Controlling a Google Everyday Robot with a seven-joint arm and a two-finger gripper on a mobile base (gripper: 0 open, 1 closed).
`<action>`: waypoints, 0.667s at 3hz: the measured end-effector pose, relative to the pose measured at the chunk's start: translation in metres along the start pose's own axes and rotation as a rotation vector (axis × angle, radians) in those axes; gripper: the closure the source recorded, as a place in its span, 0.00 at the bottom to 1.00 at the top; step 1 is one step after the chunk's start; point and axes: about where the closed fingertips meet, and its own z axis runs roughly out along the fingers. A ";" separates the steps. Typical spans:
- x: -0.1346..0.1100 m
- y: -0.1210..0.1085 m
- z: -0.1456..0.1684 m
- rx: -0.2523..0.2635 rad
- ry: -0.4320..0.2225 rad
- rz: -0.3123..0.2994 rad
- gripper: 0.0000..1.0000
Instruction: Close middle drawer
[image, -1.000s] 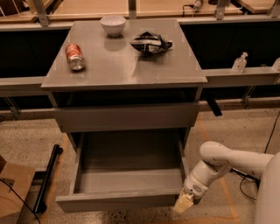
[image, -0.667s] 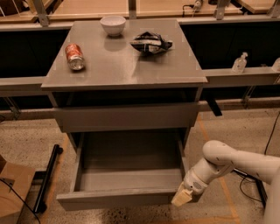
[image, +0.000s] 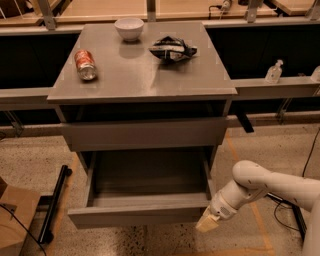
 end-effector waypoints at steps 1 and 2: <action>-0.013 -0.011 0.003 0.029 -0.004 -0.020 1.00; -0.060 -0.039 -0.004 0.127 -0.018 -0.146 1.00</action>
Offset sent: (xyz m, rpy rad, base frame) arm 0.1615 0.0718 0.0315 -0.0190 -0.4891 0.1431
